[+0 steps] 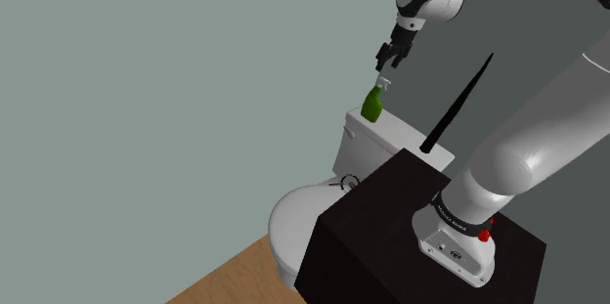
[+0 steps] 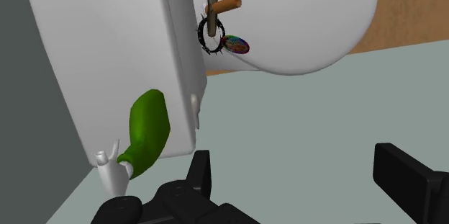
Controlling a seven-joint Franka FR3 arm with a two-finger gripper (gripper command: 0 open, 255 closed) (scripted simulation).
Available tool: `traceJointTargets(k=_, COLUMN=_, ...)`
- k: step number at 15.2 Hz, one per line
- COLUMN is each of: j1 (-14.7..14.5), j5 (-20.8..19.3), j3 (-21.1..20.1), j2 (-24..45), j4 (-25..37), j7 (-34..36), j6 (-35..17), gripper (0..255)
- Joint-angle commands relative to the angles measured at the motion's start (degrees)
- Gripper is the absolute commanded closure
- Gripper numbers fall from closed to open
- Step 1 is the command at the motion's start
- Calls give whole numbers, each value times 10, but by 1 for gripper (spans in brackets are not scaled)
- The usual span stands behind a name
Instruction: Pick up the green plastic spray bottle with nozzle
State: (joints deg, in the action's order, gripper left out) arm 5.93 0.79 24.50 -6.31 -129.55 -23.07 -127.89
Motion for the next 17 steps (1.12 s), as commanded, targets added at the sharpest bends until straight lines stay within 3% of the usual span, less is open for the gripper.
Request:
traceJointTargets(k=1, j1=4, j5=24, j3=14, j2=45, j4=27, j7=-33, j6=-13, gripper=0)
traceJointTargets(k=6, j1=30, j5=96, j3=29, j2=160, j4=108, j7=-112, j6=-28, gripper=0)
traceJointTargets(k=11, j1=78, j5=159, j3=20, j2=274, j4=209, j7=-175, j6=-23, gripper=0)
traceJointTargets(k=16, j1=135, j5=202, j3=2, j2=388, j4=331, j7=-214, j6=-2, gripper=0)
traceJointTargets(k=17, j1=136, j5=202, j3=1, j2=389, j4=332, j7=-214, j6=-2, gripper=0)
